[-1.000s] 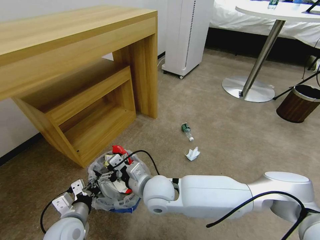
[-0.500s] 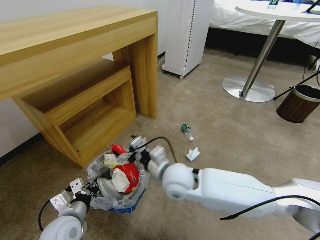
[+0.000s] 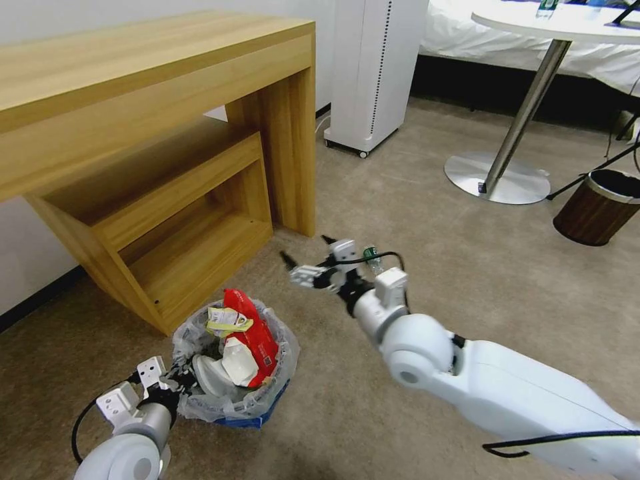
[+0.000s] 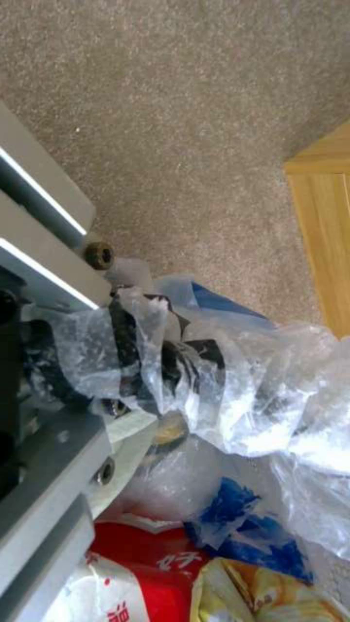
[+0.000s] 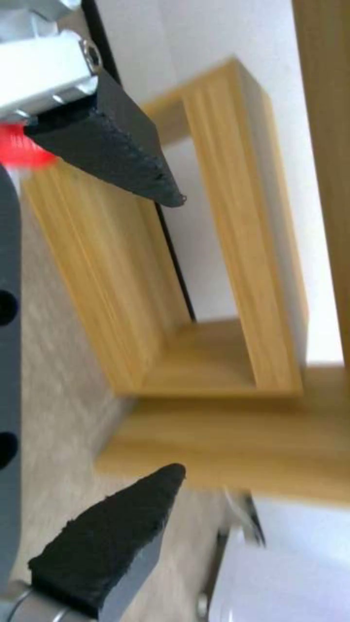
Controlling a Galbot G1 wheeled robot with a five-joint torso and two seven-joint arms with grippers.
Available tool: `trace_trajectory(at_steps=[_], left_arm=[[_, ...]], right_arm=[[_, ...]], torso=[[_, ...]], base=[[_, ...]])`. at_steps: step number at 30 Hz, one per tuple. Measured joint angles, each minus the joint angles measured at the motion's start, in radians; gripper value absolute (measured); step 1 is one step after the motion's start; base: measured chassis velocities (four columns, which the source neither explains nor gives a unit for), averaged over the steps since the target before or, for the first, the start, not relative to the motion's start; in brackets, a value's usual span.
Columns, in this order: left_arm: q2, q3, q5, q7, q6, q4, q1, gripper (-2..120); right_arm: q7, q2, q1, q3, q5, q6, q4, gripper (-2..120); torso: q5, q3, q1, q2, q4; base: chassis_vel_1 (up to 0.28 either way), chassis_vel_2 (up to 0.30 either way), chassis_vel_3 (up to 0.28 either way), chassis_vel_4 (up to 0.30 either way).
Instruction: Pick up the trash bin and place the garbage on the floor into it.
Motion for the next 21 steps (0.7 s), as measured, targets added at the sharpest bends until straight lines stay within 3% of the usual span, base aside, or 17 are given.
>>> trace_trajectory(at_steps=[2, 5, 6, 9, 10, 13, 21], left_arm=[[-0.001, -0.001, 0.003, 0.002, -0.002, -0.002, 0.002, 0], [-0.008, -0.001, 0.017, 0.013, -0.011, -0.012, 0.009, 0], [-0.008, -0.001, 0.017, 0.013, -0.011, -0.012, 0.009, 0], [-0.012, 0.000, 0.027, 0.019, -0.015, -0.027, 0.013, 0], [-0.012, 0.000, 0.027, 0.019, -0.015, -0.027, 0.013, 0], [-0.013, 0.002, 0.035, 0.024, -0.017, -0.034, 0.021, 0], [-0.006, -0.002, 0.051, 0.039, -0.024, -0.043, 0.033, 0]], right_arm=[[0.001, -0.018, -0.034, 0.040, -0.003, 0.005, 0.005, 100], [0.001, -0.037, -0.167, 0.188, -0.020, 0.030, 0.007, 100], [0.001, -0.037, -0.167, 0.188, -0.020, 0.030, 0.007, 100], [-0.021, -0.006, -0.330, 0.350, -0.066, 0.065, 0.004, 100], [-0.021, -0.006, -0.330, 0.350, -0.066, 0.065, 0.004, 100], [-0.066, 0.033, -0.438, 0.483, -0.141, 0.114, -0.011, 100], [-0.112, 0.076, -0.540, 0.603, -0.227, 0.160, -0.033, 100]], torso=[[0.0001, 0.000, 0.000, 0.000, 0.0000], [0.0001, 0.000, 0.000, 0.000, -0.0001], [0.0001, 0.000, 0.000, 0.000, -0.0001], [0.0004, 0.000, 0.000, 0.000, -0.0001], [0.0004, 0.000, 0.000, 0.000, -0.0001], [-0.0001, 0.000, 0.000, 0.000, -0.0003], [-0.0001, 0.000, 0.000, 0.000, -0.0001]], base=[[0.000, 0.000, 0.000, 0.000], [0.000, 0.000, 0.000, 0.000], [0.000, 0.000, 0.000, 0.000], [0.000, 0.000, 0.000, 0.000], [0.000, 0.000, 0.000, 0.000], [0.000, 0.000, 0.000, 0.000], [0.000, 0.000, 0.000, 0.000]])
